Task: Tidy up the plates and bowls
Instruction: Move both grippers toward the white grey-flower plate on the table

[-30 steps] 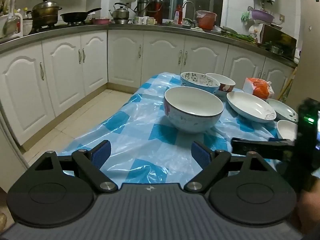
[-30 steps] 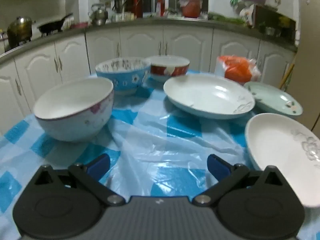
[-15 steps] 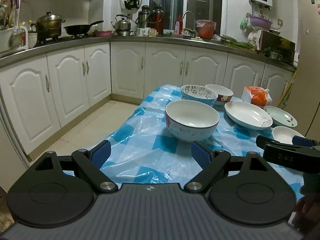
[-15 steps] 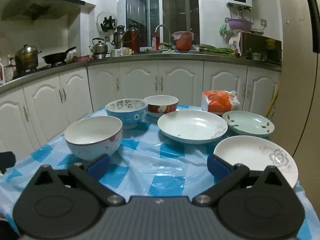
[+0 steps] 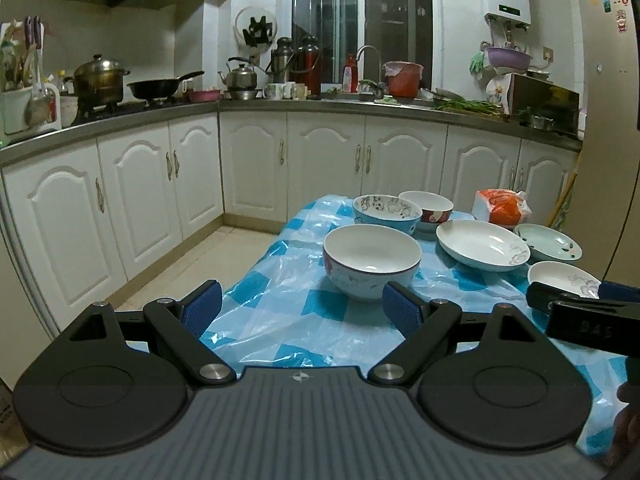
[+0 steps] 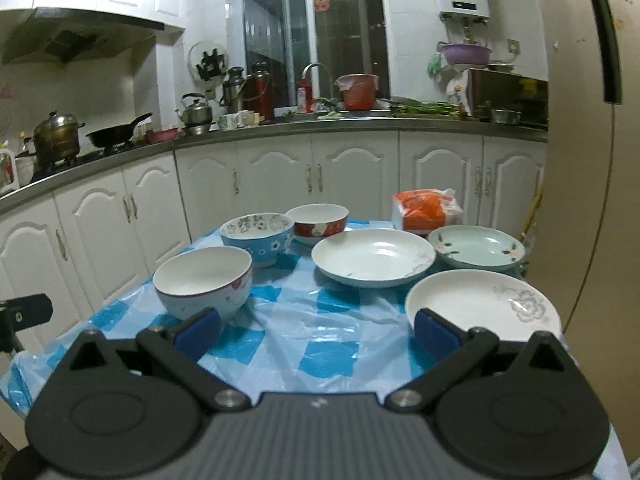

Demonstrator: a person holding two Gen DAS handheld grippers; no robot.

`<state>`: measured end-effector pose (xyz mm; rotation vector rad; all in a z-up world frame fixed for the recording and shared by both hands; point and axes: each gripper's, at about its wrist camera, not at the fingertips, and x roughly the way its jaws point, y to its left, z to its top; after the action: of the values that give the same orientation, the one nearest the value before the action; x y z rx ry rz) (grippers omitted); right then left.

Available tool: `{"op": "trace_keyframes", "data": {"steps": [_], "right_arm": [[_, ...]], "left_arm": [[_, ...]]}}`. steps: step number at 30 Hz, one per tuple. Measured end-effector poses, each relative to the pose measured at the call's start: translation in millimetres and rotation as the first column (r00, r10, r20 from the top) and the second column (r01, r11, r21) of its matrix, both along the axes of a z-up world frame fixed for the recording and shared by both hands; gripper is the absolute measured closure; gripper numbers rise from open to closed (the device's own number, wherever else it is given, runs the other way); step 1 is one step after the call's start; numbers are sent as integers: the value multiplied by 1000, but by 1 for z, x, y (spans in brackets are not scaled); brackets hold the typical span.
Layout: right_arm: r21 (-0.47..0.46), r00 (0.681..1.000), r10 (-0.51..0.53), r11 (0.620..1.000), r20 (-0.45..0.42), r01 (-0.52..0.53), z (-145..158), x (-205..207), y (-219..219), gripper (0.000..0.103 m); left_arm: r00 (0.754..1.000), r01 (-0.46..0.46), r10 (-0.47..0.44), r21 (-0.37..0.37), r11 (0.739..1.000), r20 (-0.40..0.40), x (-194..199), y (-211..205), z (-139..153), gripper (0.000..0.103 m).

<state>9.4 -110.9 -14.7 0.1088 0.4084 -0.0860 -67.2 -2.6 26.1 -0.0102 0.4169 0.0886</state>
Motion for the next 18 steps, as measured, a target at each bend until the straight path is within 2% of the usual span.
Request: {"op": "trace_keyframes", "data": {"steps": [11,18], "right_arm": [[62,997,-67,996,46,64,5,-31,-25,1],[84,991,-115,991,72,109,0,-57,-50,1]], "left_arm": [[998,37,-39,36,999,39,-15,-15,5,0],[991,121,-122,27,992,53,-22,-24,3,0]]}}
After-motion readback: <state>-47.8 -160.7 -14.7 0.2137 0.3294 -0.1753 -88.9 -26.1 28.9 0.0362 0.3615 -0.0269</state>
